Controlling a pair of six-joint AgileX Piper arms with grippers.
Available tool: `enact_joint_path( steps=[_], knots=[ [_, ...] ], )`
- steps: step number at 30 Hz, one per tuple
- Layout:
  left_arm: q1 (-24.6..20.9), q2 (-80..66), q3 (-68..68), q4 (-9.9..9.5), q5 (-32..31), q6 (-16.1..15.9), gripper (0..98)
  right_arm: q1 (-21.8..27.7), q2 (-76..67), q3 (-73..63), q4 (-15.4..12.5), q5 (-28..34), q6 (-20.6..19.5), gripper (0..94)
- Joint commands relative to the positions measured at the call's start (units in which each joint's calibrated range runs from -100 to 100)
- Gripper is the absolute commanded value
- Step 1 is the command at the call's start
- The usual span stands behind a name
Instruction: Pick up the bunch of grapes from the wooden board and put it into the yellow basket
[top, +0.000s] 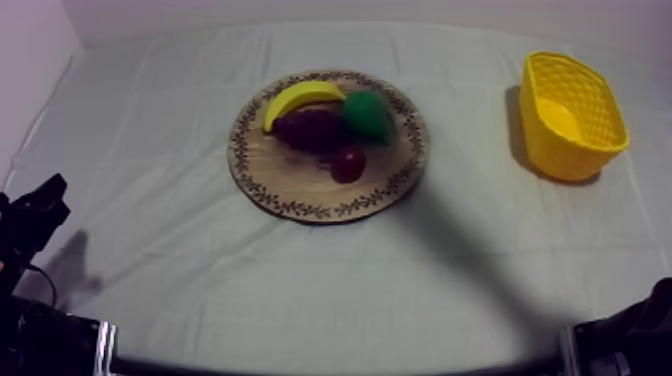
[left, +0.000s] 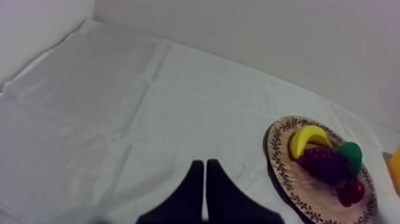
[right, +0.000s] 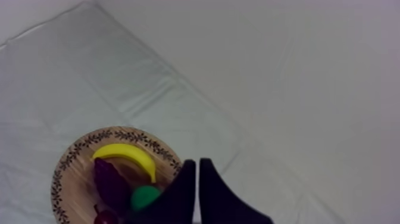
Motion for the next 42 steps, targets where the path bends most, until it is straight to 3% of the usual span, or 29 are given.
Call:
enact_joint_path(
  steps=[1, 6, 14, 25, 36, 42],
  knots=[
    [0.0, 0.0, 0.0, 0.0, 0.0, 0.0, 0.0, -0.3, 2.1, -0.9, 0.8, 1.4, -0.5, 0.3],
    [0.0, 0.0, 0.0, 0.0, 0.0, 0.0, 0.0, -1.3, 4.6, -1.7, 2.6, 3.9, -1.4, 0.3],
    [0.0, 0.0, 0.0, 0.0, 0.0, 0.0, 0.0, -2.4, 6.3, -1.1, 2.1, 10.3, -1.0, 0.3],
    [0.0, 0.0, 0.0, 0.0, 0.0, 0.0, 0.0, -4.4, 6.6, 2.7, 2.7, 10.6, -0.9, 0.3],
    [0.0, 0.0, 0.0, 0.0, 0.0, 0.0, 0.0, -5.8, 6.2, 4.7, 0.9, 11.4, 10.7, 0.3],
    [0.0, 0.0, 0.0, 0.0, 0.0, 0.0, 0.0, -6.0, 6.7, 3.1, 0.3, 11.5, 13.4, 0.3]
  ],
)
